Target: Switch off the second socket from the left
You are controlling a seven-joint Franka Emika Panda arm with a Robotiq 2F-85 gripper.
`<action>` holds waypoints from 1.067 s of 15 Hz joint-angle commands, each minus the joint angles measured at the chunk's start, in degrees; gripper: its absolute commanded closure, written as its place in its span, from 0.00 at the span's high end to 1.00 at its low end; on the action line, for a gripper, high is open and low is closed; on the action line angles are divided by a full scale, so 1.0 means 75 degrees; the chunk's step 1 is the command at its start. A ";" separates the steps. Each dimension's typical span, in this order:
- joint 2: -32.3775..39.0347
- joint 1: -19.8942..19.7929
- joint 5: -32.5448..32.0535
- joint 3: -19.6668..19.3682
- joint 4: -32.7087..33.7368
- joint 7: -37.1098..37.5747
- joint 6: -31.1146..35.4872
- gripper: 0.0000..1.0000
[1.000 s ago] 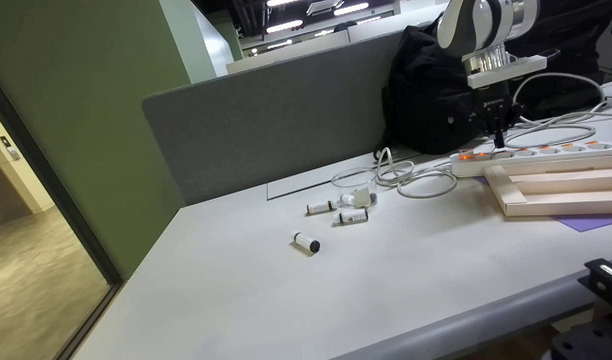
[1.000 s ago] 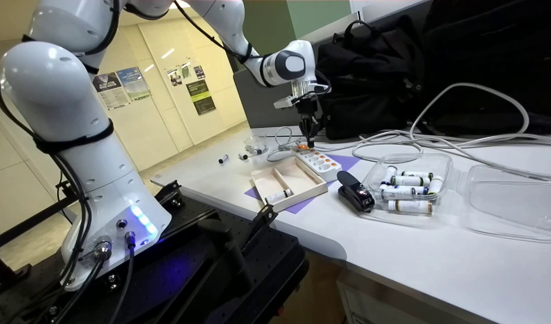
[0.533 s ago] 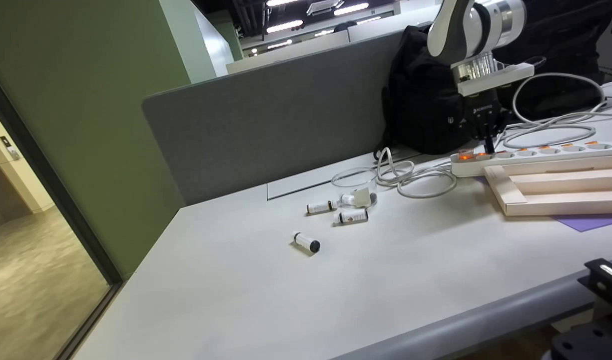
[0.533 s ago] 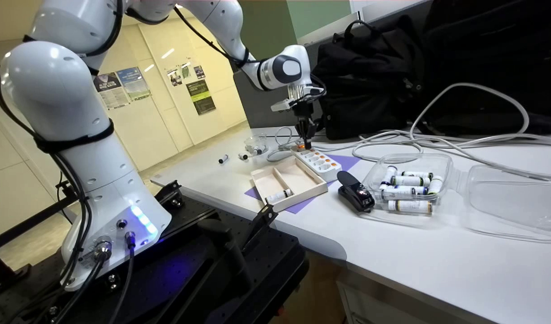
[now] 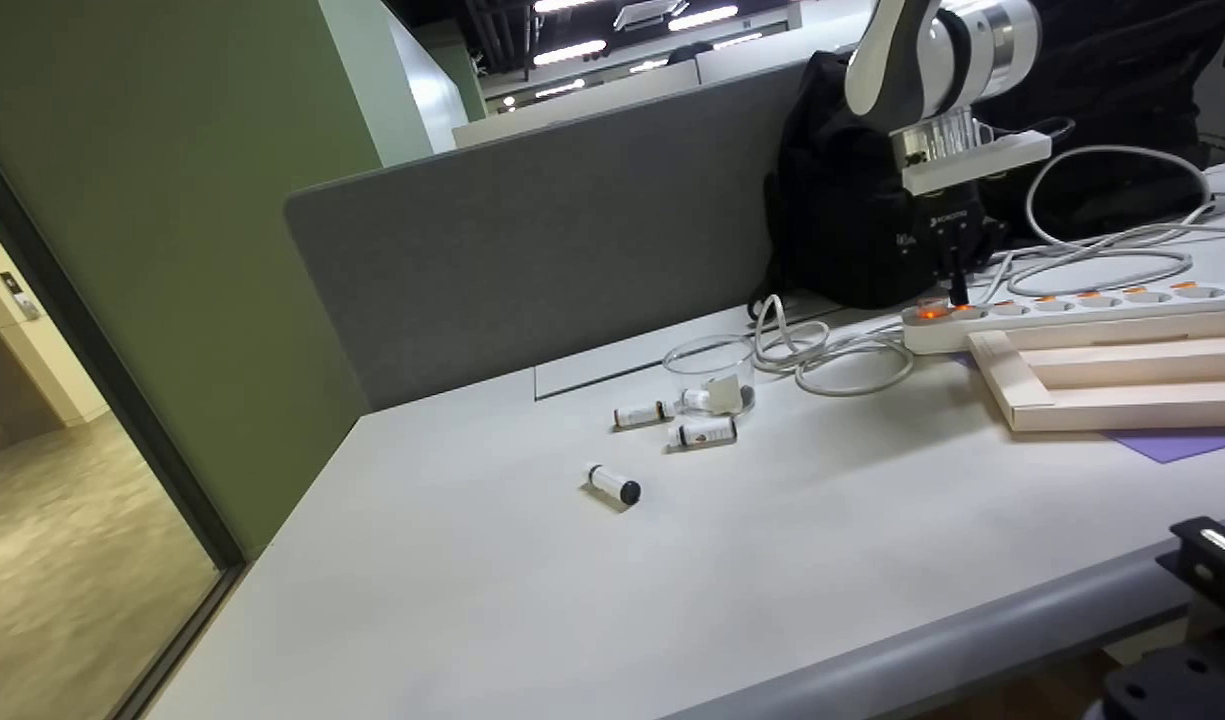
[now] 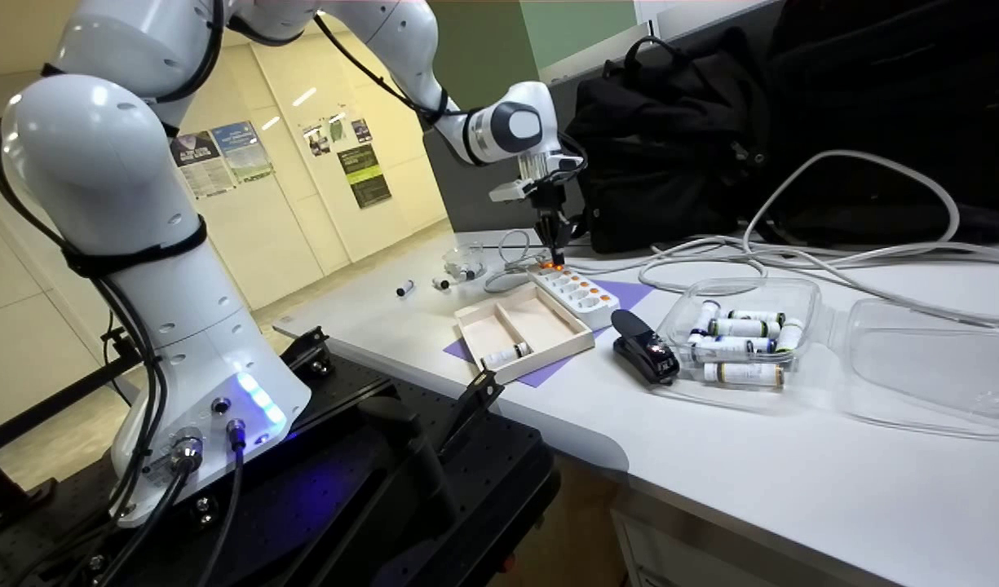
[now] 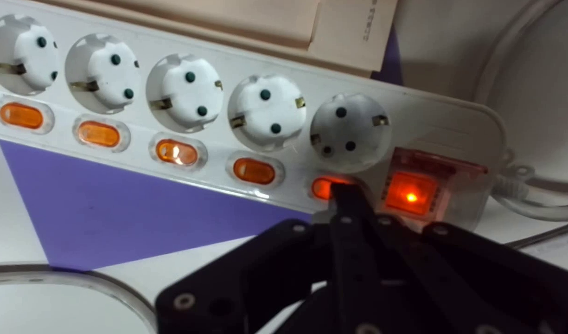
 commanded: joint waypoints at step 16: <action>0.0460 -0.0152 -0.0091 0.0016 0.0297 0.0153 -0.0040 0.00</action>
